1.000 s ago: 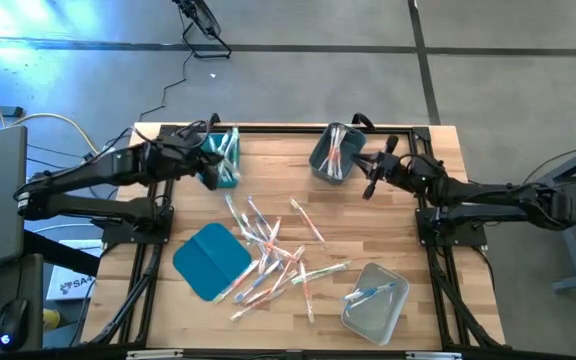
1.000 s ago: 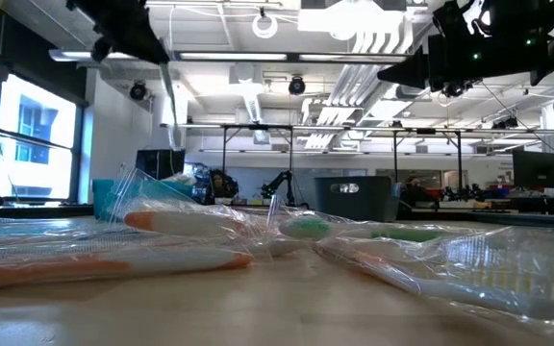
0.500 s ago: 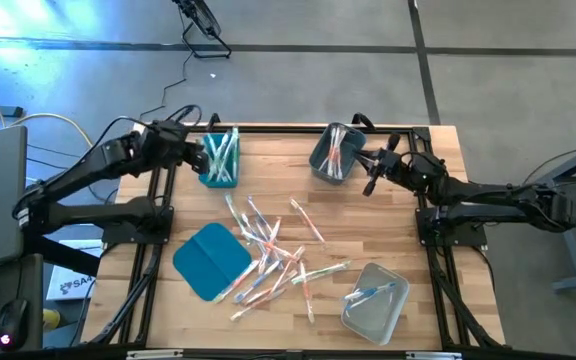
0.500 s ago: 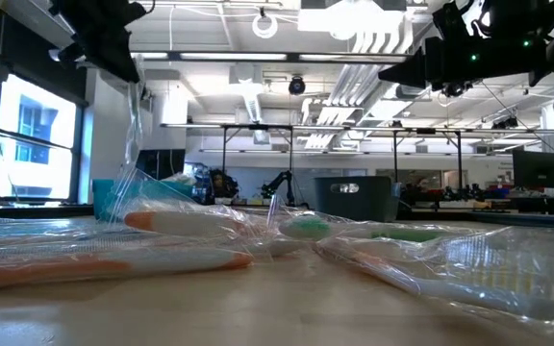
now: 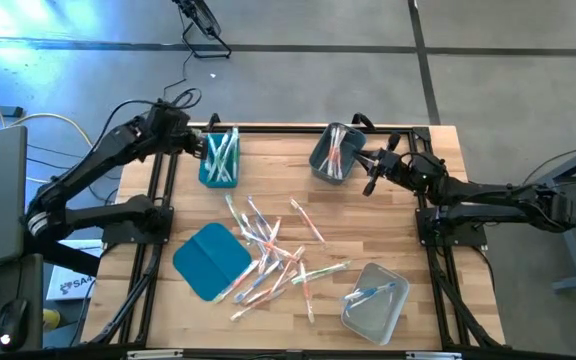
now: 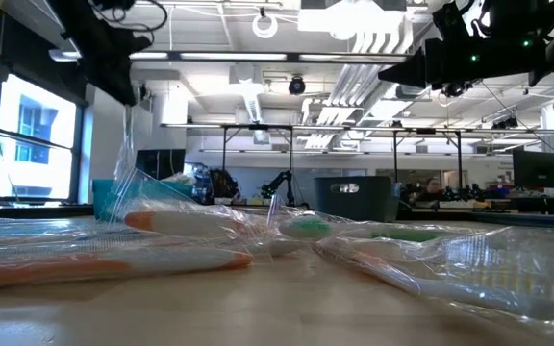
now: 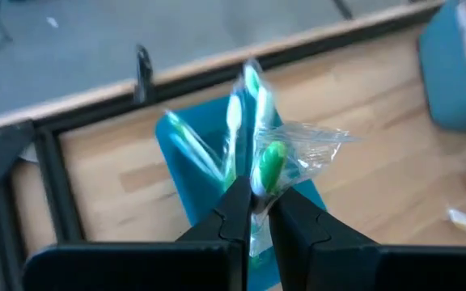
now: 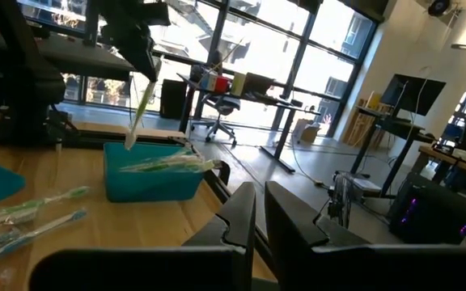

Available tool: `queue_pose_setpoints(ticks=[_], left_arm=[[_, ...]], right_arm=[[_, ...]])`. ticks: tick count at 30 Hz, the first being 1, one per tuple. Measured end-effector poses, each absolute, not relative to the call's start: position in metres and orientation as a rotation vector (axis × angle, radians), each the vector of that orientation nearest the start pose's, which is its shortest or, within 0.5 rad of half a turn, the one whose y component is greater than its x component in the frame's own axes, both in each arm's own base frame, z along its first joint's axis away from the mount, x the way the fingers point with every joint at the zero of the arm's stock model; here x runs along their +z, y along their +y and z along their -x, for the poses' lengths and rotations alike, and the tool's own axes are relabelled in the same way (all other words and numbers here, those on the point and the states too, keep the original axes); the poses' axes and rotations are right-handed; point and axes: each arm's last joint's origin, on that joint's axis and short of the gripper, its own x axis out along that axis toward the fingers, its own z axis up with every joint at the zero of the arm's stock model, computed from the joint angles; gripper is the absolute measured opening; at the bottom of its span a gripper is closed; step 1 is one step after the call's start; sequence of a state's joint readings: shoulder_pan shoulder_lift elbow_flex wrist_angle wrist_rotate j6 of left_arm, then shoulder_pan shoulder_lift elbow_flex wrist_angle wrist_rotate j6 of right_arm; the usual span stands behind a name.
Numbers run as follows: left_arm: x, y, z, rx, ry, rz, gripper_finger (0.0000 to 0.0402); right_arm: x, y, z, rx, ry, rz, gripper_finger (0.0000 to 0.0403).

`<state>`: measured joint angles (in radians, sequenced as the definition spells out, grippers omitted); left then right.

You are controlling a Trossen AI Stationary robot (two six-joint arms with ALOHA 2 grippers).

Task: Pick & Place Toothbrushes
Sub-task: Put the middle green toothbrush into the blue bin, then put the orange toothbrush into the dark gray bin

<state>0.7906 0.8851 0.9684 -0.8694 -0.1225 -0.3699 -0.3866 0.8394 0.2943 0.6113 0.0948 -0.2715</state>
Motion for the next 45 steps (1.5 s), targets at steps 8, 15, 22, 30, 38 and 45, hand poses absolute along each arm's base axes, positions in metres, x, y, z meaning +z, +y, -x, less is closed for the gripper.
queue_pose_setpoints(ticks=[8, 15, 22, 30, 38, 45], left_arm=[[0.29, 0.147, -0.134, 1.009, 0.776, 0.668, 0.0026], [0.27, 0.16, -0.148, 1.01, 0.88, 0.702, 0.0026], [0.263, 0.164, -0.151, 1.036, 0.916, 0.712, 0.0043], [0.263, 0.165, -0.15, 1.102, 0.918, 0.687, 0.0111], [0.265, 0.17, -0.151, 1.146, 0.904, 0.578, 0.0168], [0.271, 0.176, -0.157, 1.108, 0.832, 0.489, 0.0172]], right_arm=[[0.231, -0.071, -0.166, -0.487, 0.004, 0.291, 0.0023], [0.231, -0.071, -0.166, -0.487, 0.005, 0.294, 0.0023], [0.231, -0.071, -0.166, -0.487, 0.005, 0.297, 0.0023], [0.23, -0.071, -0.166, -0.486, 0.009, 0.297, 0.0023], [0.23, -0.071, -0.166, -0.486, 0.013, 0.296, 0.0023], [0.23, -0.071, -0.166, -0.486, 0.013, 0.296, 0.0023]])
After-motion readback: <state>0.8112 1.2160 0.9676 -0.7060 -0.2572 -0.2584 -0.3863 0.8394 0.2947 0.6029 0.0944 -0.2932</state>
